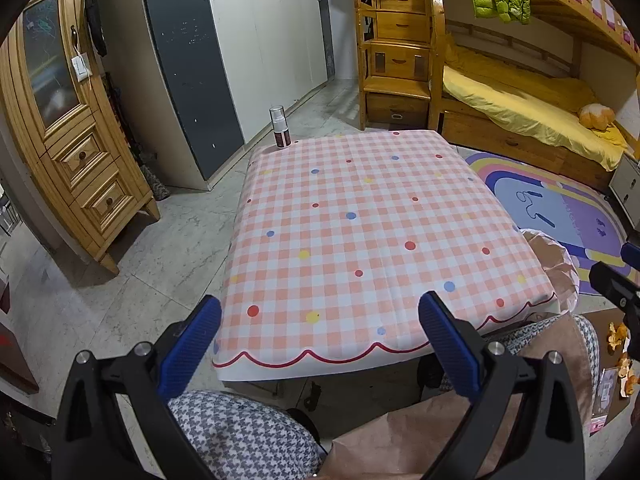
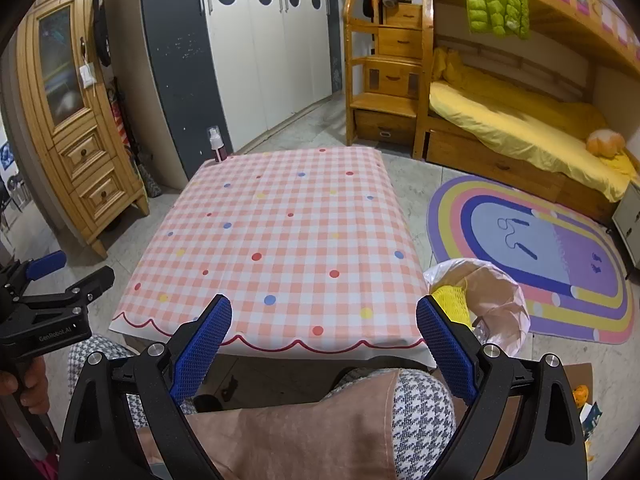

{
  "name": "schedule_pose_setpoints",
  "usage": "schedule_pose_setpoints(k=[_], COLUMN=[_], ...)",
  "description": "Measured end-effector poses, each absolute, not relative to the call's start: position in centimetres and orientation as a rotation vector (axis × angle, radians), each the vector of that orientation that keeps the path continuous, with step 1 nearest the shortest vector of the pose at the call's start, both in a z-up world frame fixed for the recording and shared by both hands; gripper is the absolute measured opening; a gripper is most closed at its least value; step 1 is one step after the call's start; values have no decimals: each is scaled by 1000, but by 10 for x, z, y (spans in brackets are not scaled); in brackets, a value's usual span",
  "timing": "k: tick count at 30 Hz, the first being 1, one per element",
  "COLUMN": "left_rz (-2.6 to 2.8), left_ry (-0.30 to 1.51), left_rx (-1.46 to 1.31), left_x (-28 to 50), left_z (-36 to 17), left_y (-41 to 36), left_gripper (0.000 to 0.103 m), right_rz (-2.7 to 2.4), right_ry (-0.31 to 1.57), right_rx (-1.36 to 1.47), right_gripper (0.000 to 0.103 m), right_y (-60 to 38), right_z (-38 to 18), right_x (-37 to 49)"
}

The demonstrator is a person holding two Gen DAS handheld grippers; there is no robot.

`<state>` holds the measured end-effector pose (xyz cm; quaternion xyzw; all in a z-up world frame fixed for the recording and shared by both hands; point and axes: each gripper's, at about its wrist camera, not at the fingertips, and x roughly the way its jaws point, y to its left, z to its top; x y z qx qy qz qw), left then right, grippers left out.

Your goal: Collect trash

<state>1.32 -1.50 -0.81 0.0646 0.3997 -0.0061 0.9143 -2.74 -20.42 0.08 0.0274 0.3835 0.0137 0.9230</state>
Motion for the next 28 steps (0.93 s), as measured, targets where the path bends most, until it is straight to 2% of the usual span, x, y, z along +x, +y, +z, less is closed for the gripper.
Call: schedule_pose_setpoints(k=[16, 28], left_rz=[42, 34], left_ry=[837, 823], left_rx=[65, 71], left_x=[17, 10], left_z=[-11, -10], left_y=[4, 9], left_gripper=[96, 96], right_rz=[33, -47], right_ry=[793, 699], right_rx=[59, 98], right_gripper=[92, 92], right_y=[-206, -236], right_z=[1, 16], right_x=[-16, -15])
